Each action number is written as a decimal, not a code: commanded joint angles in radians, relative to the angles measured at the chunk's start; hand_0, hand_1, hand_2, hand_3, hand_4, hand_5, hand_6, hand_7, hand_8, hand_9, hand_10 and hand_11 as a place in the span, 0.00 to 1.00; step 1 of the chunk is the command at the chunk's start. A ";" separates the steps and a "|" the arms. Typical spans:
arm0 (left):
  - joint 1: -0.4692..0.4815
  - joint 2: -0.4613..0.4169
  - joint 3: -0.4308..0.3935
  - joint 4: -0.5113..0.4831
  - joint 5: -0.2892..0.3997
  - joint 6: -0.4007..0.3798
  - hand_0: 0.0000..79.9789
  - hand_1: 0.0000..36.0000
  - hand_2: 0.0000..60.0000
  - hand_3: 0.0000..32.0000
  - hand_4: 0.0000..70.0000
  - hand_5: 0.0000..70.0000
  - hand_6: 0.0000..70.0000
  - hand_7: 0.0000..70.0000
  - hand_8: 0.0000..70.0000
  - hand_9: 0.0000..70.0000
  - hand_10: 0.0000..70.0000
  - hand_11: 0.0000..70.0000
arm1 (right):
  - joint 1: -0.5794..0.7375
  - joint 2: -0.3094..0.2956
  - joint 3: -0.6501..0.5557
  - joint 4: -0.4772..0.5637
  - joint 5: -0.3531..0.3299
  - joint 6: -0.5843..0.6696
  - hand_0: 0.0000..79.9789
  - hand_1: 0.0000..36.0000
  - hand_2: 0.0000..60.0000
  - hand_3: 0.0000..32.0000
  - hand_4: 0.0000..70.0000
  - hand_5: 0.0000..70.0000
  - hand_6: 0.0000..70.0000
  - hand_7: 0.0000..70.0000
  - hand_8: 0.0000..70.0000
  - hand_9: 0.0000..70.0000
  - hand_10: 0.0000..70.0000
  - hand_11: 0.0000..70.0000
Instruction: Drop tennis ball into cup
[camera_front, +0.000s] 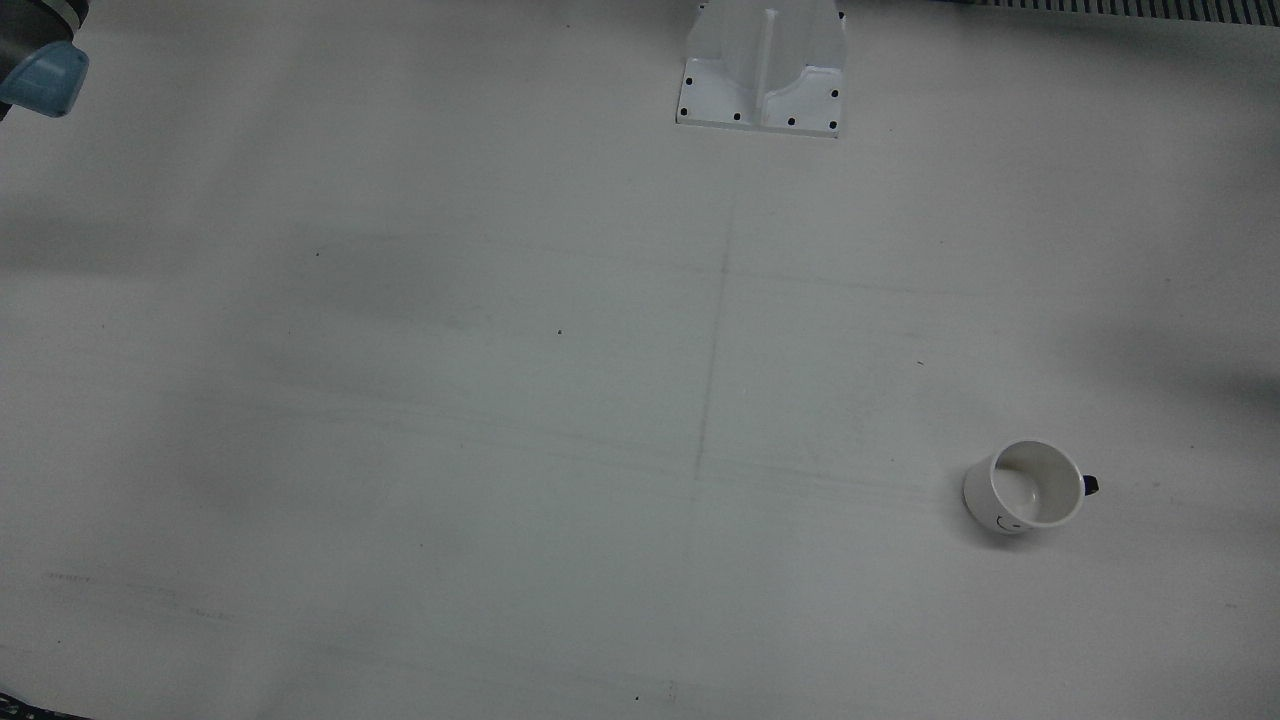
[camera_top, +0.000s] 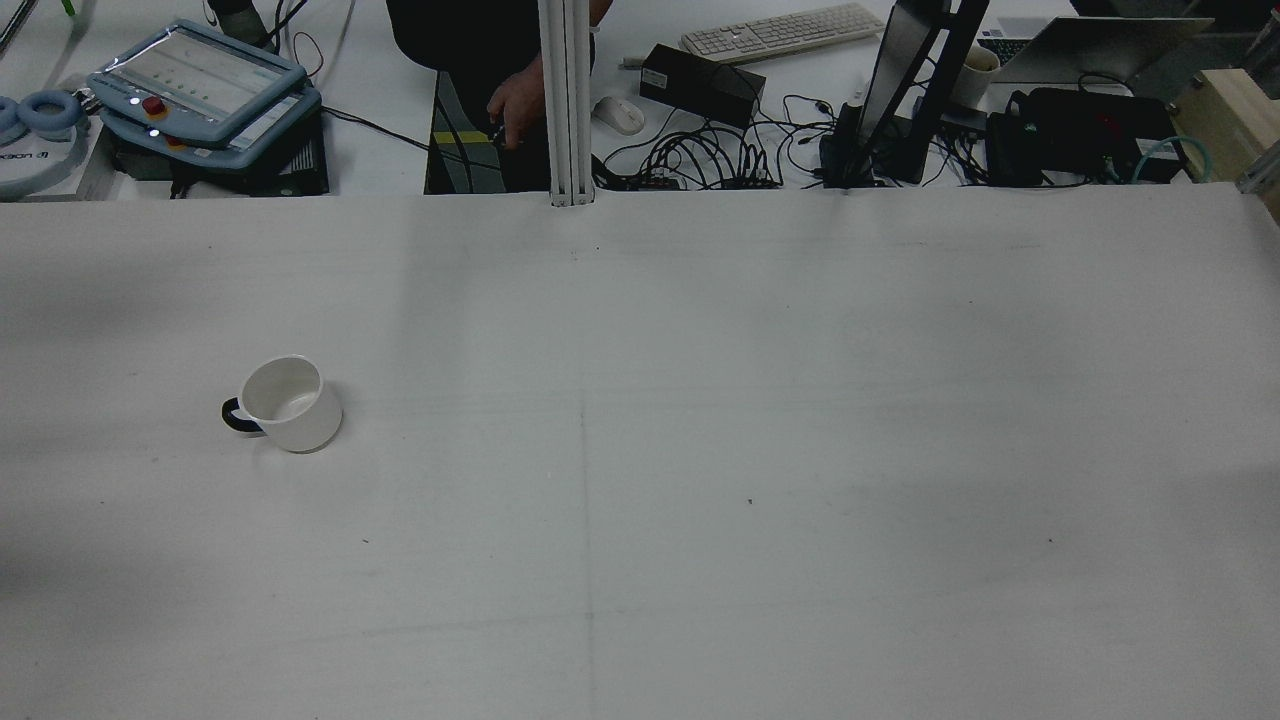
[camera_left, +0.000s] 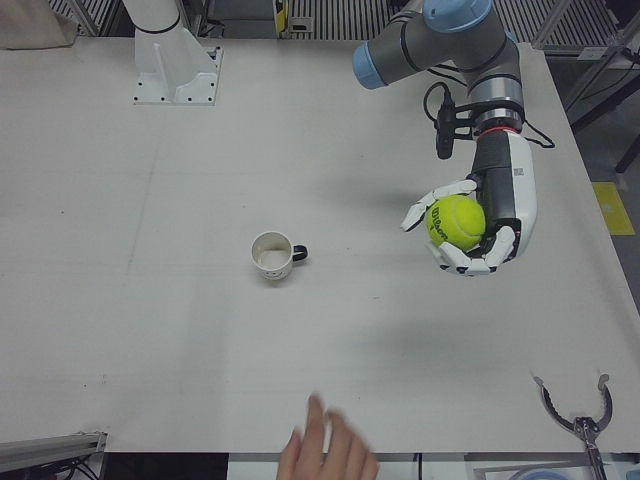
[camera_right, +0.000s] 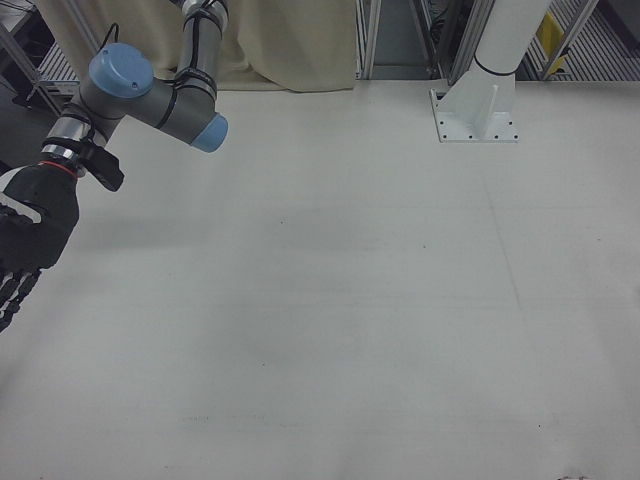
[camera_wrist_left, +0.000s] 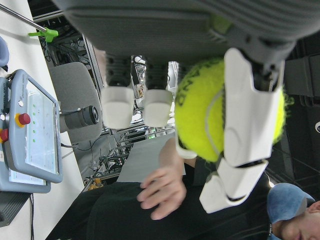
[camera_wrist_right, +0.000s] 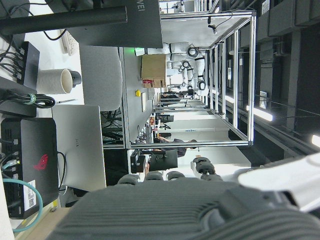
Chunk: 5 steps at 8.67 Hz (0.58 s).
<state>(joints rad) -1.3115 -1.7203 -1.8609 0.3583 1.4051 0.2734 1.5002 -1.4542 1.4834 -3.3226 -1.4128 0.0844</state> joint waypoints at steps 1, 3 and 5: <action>0.000 0.005 -0.004 0.001 0.000 0.001 0.72 1.00 1.00 0.00 1.00 0.84 1.00 1.00 1.00 1.00 1.00 1.00 | 0.000 0.000 0.000 0.000 0.000 0.000 0.00 0.00 0.00 0.00 0.00 0.00 0.00 0.00 0.00 0.00 0.00 0.00; 0.000 0.005 -0.006 0.001 0.000 0.000 0.73 1.00 1.00 0.00 1.00 0.83 1.00 1.00 1.00 1.00 1.00 1.00 | 0.000 0.000 0.000 0.000 0.000 0.000 0.00 0.00 0.00 0.00 0.00 0.00 0.00 0.00 0.00 0.00 0.00 0.00; 0.000 0.005 -0.007 0.001 0.000 0.000 0.73 1.00 1.00 0.00 1.00 0.98 1.00 1.00 1.00 1.00 1.00 1.00 | 0.000 0.000 0.000 0.000 0.000 0.000 0.00 0.00 0.00 0.00 0.00 0.00 0.00 0.00 0.00 0.00 0.00 0.00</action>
<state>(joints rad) -1.3116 -1.7151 -1.8664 0.3589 1.4051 0.2739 1.5002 -1.4542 1.4834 -3.3226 -1.4123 0.0844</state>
